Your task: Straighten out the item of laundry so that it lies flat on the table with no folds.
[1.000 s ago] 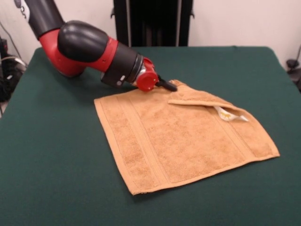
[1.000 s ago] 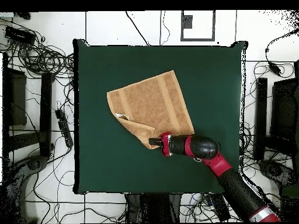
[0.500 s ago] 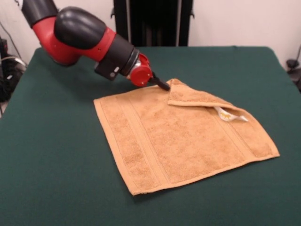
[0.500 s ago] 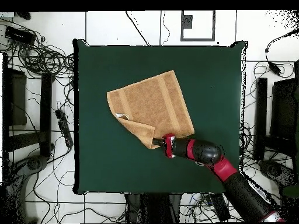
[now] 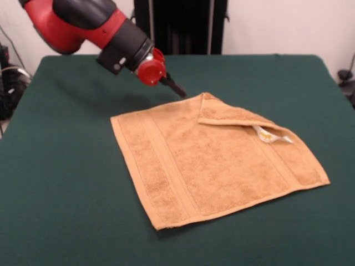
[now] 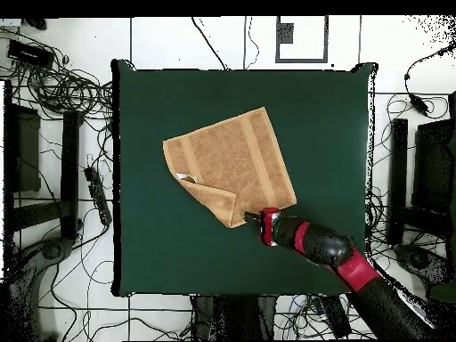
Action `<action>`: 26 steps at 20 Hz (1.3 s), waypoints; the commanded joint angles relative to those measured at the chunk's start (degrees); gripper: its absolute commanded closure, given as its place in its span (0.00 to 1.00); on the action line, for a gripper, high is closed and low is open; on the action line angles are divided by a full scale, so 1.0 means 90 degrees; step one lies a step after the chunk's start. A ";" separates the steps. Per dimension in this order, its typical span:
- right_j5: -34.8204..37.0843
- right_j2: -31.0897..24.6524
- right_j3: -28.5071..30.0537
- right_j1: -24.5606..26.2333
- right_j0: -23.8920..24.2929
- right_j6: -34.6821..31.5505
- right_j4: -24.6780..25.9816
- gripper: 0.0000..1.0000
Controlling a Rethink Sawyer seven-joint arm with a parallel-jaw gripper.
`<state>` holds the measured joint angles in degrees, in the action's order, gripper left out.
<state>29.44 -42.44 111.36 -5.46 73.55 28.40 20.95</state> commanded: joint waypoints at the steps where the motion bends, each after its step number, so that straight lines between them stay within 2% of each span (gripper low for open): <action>1: -0.0562 -0.0268 0.1044 -0.0851 -0.0128 -0.2799 -0.0496 1.00; 5: -0.1103 -0.0441 0.1695 -0.1454 -0.0338 -0.3480 -0.0748 1.00; 9: -0.1823 -0.0564 0.1904 -0.1690 -0.0617 -0.3936 -0.0946 1.00; 11: -0.2485 -0.0344 0.1951 -0.2110 -0.1003 -0.4609 -0.1164 1.00; 12: -0.2886 -0.0136 0.1930 -0.2419 -0.1307 -0.5239 -0.1519 1.00; 13: -0.3011 0.0004 0.1983 -0.2617 -0.1451 -0.5521 -0.1704 1.00; 14: -0.2981 0.0344 0.1943 -0.2973 -0.1877 -0.6036 -0.2131 1.00; 16: -0.3275 0.0720 0.2080 -0.3407 -0.2309 -0.6635 -0.2661 1.00; 18: -0.3541 0.0948 0.2192 -0.3643 -0.2587 -0.6896 -0.2950 1.00; 23: -0.3939 0.1194 0.2531 -0.4011 -0.2859 -0.7314 -0.3085 1.00; 24: -0.3879 0.1425 0.2015 -0.3559 -0.3006 -0.7144 -0.3089 1.00; 26: -0.3915 0.1689 0.1907 -0.3434 -0.3148 -0.7203 -0.2985 1.00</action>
<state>-2.73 -34.75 129.97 -36.45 49.43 -16.40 -1.54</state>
